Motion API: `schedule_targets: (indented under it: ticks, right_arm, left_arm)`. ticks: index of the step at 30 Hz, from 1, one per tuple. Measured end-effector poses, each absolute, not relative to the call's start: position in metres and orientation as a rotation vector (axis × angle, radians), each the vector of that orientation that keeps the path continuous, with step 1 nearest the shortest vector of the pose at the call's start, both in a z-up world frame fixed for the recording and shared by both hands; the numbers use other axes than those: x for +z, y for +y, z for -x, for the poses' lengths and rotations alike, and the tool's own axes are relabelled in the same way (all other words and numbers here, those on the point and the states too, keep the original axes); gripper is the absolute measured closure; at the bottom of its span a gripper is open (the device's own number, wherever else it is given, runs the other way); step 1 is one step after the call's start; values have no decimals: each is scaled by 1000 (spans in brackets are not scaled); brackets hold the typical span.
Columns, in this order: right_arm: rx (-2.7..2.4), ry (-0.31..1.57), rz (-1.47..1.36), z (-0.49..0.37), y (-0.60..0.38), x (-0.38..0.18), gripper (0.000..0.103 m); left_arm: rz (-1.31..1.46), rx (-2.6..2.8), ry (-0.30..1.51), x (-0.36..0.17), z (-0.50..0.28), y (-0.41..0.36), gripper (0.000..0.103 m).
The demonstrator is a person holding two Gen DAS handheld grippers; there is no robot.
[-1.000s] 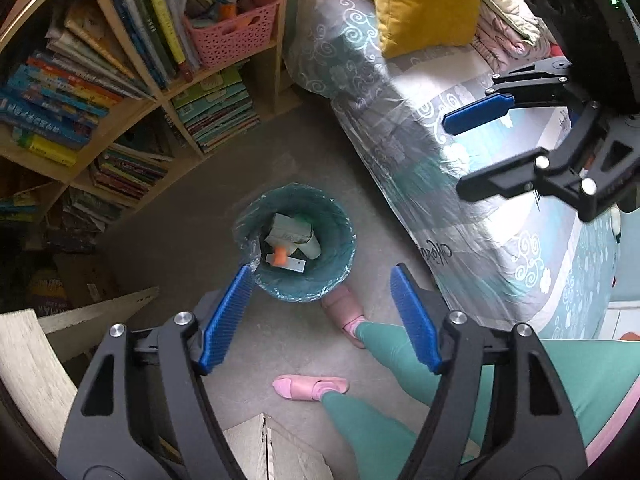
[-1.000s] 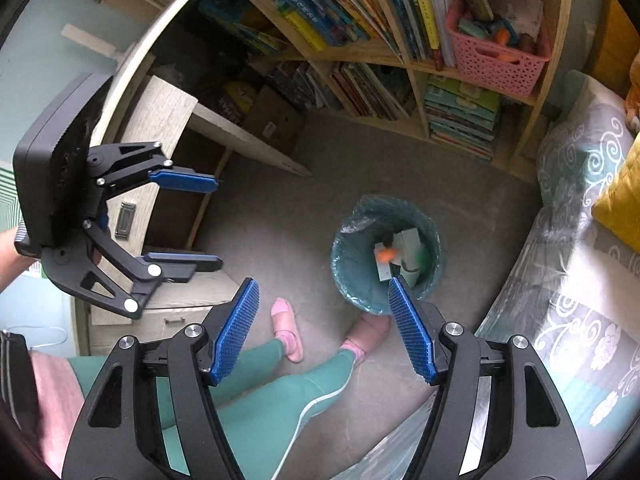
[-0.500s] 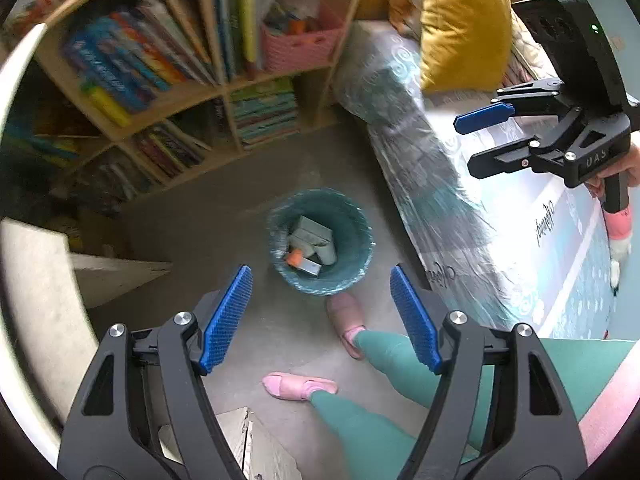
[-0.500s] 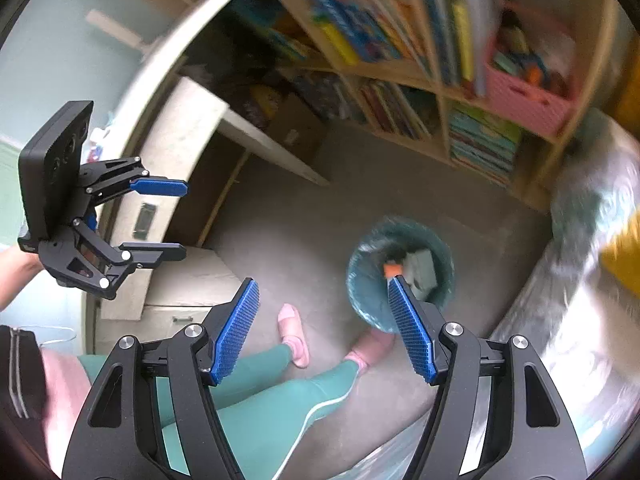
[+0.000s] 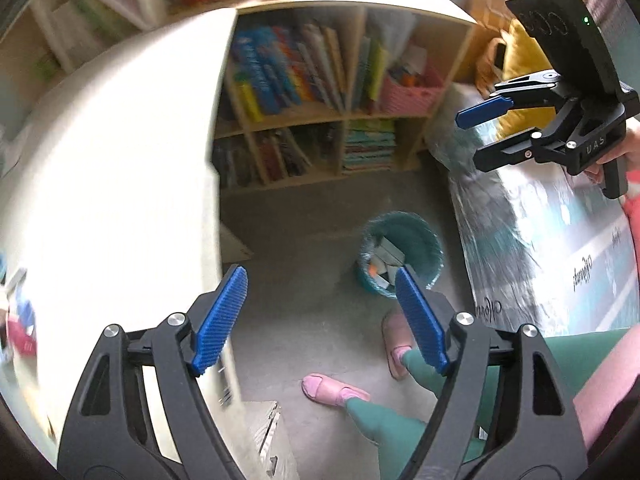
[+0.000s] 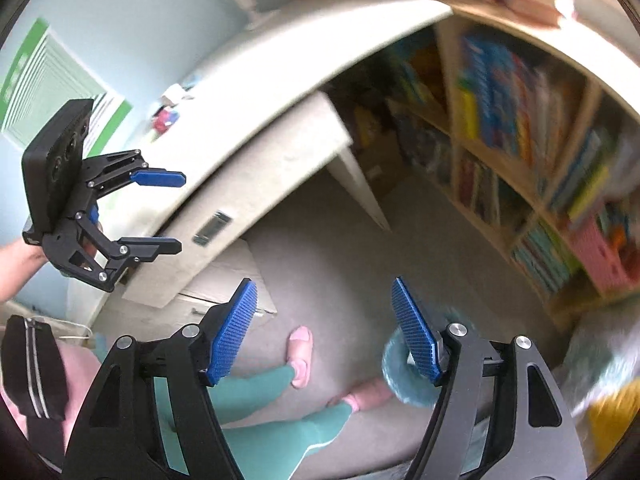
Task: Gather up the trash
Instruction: 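Swing both open tools back toward the table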
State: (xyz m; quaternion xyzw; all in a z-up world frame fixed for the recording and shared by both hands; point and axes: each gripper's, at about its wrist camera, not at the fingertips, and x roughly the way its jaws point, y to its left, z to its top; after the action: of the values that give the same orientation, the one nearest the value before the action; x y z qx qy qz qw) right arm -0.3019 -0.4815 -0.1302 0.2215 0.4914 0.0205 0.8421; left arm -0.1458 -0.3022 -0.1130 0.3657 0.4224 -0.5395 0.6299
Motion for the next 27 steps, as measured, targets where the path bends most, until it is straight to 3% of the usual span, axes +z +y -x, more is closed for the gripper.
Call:
schedule_targets:
  ticks: [5,10,14,27]
  right_arm:
    - [139,1034,-350,245,-442,-107,28]
    - [208,1022,-278,197,-410,-91,27]
    - [256,1018,-210,161,-380,-84,20]
    - [423,1024,-50,44,-264,-75,20]
  left_arm:
    - [-776,-1148,938,-95,112,-254,28]
    - [-720,-1046,912,-83,78,-200,20]
    - [-675,-944,927,-83,47,-154,17]
    - [-583,-723,957,-79,-56,-23,15]
